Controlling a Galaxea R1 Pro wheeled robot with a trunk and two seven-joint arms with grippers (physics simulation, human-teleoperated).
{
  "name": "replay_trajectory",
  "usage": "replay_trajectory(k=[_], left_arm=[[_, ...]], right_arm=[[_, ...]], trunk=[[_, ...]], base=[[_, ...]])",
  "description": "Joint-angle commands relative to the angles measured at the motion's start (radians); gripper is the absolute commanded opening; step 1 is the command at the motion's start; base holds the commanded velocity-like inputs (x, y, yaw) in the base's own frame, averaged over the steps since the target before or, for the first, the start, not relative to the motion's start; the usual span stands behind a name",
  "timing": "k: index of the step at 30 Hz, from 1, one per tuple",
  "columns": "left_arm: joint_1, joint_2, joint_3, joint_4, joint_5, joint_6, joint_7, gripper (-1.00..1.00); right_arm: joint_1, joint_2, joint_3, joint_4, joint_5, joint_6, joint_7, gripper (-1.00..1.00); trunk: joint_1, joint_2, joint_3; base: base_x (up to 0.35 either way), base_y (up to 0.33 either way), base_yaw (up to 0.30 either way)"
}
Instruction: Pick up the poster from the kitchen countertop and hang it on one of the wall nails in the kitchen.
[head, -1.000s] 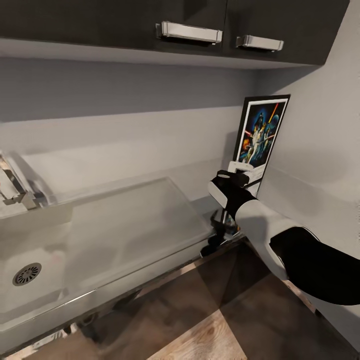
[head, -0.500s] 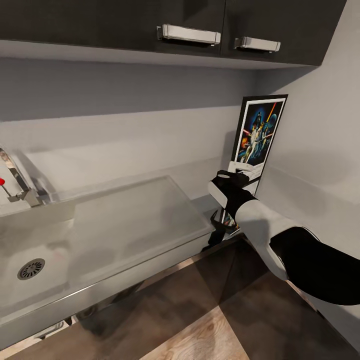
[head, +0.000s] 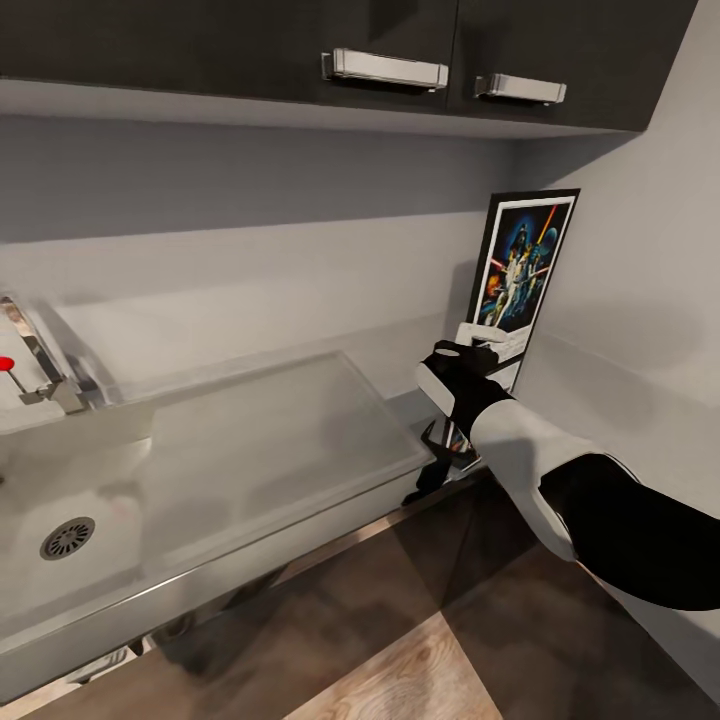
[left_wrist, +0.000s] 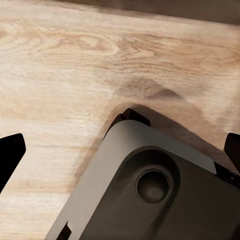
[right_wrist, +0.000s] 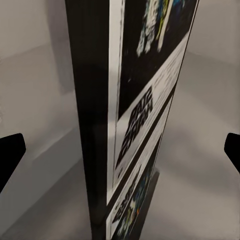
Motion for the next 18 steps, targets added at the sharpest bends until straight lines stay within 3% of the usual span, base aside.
replay_trajectory(k=[1,18], left_arm=[[0.0,0.0,0.002,0.0,0.01,0.002,-0.007,1.0],[0.0,0.01,0.002,0.0,0.01,0.002,-0.007,1.0]], right_arm=[[-0.001,-0.001,0.008,-0.001,-0.004,0.01,-0.006,1.0],[-0.001,-0.001,0.008,-0.001,-0.004,0.01,-0.006,1.0]], trunk=[[0.0,0.0,-0.001],[0.0,0.0,-0.001]], base=[[0.0,0.011,0.0],[0.022,0.002,0.0]])
